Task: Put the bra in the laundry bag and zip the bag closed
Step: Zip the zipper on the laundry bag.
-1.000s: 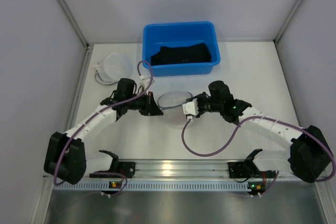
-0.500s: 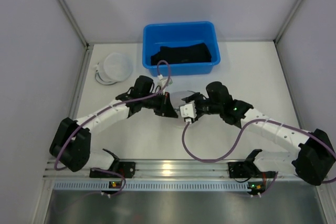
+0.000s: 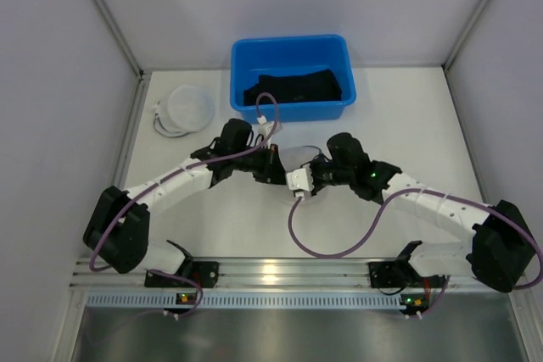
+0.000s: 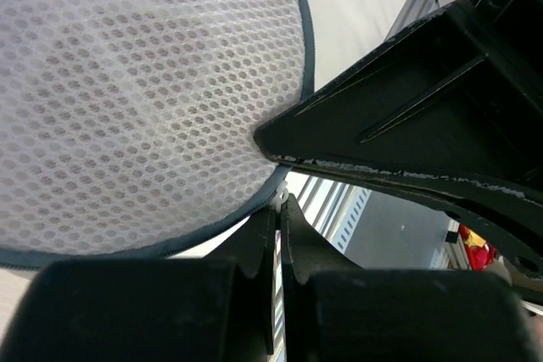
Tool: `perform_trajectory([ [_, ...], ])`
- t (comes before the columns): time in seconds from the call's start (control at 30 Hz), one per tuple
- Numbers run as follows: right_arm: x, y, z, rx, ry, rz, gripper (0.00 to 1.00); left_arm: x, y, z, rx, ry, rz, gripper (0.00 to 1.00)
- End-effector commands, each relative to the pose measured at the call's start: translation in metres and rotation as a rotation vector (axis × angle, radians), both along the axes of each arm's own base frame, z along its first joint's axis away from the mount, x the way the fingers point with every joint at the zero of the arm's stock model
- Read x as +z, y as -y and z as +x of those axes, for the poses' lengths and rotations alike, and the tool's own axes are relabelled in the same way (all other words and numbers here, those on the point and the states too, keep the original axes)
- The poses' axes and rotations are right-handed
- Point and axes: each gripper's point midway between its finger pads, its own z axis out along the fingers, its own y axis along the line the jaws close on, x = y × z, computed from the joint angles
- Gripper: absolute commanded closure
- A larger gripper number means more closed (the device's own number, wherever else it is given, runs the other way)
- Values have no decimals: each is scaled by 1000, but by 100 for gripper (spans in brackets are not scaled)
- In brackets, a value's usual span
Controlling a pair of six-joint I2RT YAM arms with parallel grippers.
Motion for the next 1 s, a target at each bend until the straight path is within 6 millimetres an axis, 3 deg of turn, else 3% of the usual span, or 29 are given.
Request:
perform_trajectory([
  [0.0, 22, -2, 10, -7, 56, 60, 100, 20, -11, 10, 37, 70, -5, 100],
  [0.17, 29, 14, 20, -35, 88, 82, 100, 14, -47, 19, 130, 48, 53, 100],
  [0.33, 29, 24, 26, -35, 108, 79, 100, 7, -65, 19, 146, 68, 85, 100],
  [0.47, 28, 28, 35, -46, 130, 61, 100, 15, -61, 19, 131, 72, 62, 100],
  [0.57, 33, 27, 41, -68, 121, 58, 80, 24, -55, 21, 123, 58, 40, 100],
  [0.6, 36, 27, 41, -71, 114, 64, 65, 23, -52, 22, 119, 51, 41, 100],
  [0.73, 52, 20, 32, -62, 76, 98, 48, 32, -32, 21, 66, 82, 40, 100],
  [0.97, 61, 2, -8, 43, 42, 111, 51, 38, -5, 20, 32, 63, 15, 100],
])
